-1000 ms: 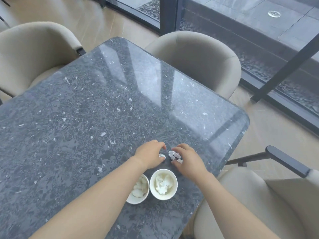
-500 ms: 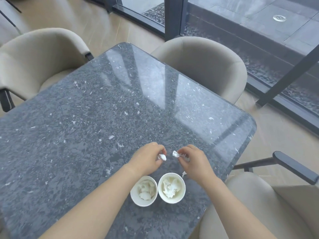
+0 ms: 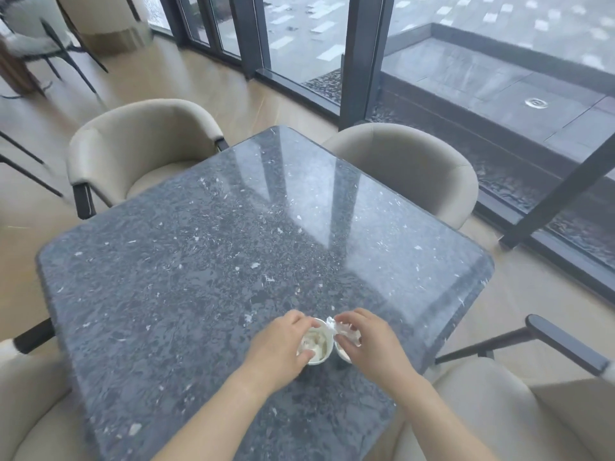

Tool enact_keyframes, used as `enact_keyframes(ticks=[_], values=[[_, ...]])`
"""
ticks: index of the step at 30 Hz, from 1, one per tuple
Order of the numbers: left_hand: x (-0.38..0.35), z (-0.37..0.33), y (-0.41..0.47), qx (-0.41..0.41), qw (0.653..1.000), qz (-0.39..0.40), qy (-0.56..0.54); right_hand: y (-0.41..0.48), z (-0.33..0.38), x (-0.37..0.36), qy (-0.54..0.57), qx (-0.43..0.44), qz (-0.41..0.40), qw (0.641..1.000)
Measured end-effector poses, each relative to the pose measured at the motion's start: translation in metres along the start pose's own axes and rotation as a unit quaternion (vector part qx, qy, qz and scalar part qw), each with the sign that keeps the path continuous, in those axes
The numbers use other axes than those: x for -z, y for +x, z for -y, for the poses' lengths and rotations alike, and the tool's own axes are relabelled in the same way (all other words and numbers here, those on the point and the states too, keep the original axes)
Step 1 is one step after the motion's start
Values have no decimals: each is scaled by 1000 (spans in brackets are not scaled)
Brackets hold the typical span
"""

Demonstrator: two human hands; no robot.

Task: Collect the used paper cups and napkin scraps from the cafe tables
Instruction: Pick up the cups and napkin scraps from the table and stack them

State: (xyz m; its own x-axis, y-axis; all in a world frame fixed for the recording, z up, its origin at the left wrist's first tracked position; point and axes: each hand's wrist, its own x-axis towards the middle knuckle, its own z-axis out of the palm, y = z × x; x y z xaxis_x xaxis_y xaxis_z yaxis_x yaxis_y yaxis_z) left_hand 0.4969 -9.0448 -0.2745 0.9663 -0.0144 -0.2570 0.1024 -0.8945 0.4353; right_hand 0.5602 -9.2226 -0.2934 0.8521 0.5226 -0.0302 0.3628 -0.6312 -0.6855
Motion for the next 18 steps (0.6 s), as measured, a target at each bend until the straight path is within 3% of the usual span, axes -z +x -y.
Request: enact_keyframes(ticks=[18], values=[[-25,-49,53,-61,998,6,6,-21,-62,29,17,-57,-58,997]])
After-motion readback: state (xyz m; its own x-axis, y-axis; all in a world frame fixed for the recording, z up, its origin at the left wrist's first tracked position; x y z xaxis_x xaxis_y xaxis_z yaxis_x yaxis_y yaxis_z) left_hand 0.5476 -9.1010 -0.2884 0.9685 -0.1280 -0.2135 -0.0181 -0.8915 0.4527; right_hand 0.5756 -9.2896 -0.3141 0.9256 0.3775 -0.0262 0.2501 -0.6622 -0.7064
